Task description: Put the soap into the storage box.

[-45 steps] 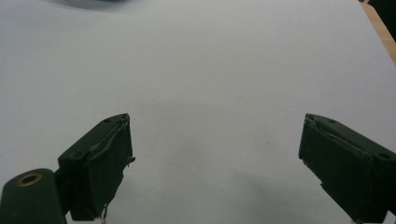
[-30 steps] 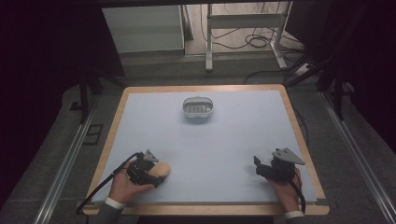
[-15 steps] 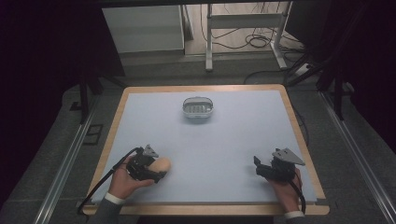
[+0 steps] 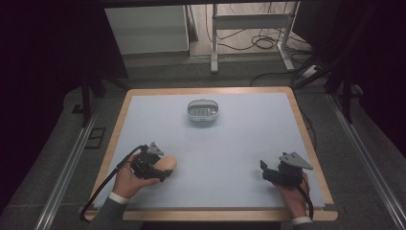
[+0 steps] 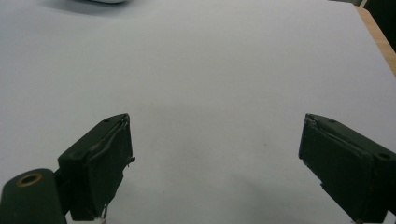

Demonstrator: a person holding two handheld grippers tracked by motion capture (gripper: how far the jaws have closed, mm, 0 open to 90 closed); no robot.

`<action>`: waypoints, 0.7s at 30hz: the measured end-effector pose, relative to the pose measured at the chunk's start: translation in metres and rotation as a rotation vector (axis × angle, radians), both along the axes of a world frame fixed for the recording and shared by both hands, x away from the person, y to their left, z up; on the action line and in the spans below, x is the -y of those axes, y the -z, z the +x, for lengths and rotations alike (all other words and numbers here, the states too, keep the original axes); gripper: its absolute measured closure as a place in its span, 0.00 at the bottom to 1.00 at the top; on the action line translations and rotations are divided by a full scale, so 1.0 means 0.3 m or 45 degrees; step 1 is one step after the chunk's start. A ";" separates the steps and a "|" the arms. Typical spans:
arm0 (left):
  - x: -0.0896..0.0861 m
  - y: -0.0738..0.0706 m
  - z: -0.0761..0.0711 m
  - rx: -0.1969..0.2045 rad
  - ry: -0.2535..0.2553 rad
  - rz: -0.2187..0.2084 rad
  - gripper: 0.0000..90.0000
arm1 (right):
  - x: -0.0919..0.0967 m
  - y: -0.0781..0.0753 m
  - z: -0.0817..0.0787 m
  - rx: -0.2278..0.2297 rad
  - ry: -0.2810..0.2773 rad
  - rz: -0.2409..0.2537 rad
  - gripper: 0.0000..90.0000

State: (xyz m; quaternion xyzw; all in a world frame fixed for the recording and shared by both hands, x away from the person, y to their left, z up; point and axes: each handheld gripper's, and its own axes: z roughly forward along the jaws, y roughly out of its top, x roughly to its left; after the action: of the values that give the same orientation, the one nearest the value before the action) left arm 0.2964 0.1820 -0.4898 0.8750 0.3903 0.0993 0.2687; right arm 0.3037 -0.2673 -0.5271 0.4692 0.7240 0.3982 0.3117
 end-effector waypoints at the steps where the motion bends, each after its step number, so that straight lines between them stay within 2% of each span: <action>1: 0.001 -0.001 0.002 0.001 0.001 0.001 0.35 | 0.000 0.000 0.000 -0.001 0.000 0.000 0.11; 10: 0.002 -0.006 0.026 0.020 -0.013 -0.008 0.35 | 0.000 0.000 0.002 -0.007 0.002 -0.001 0.11; 21: -0.001 -0.005 0.059 0.008 -0.032 -0.028 0.35 | 0.000 0.000 0.004 -0.016 0.005 -0.002 0.11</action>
State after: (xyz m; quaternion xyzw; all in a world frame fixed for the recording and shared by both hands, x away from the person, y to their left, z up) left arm 0.3142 0.1823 -0.4882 0.8667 0.4015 0.1013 0.2782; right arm 0.3049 -0.2673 -0.5273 0.4729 0.7253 0.3941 0.3082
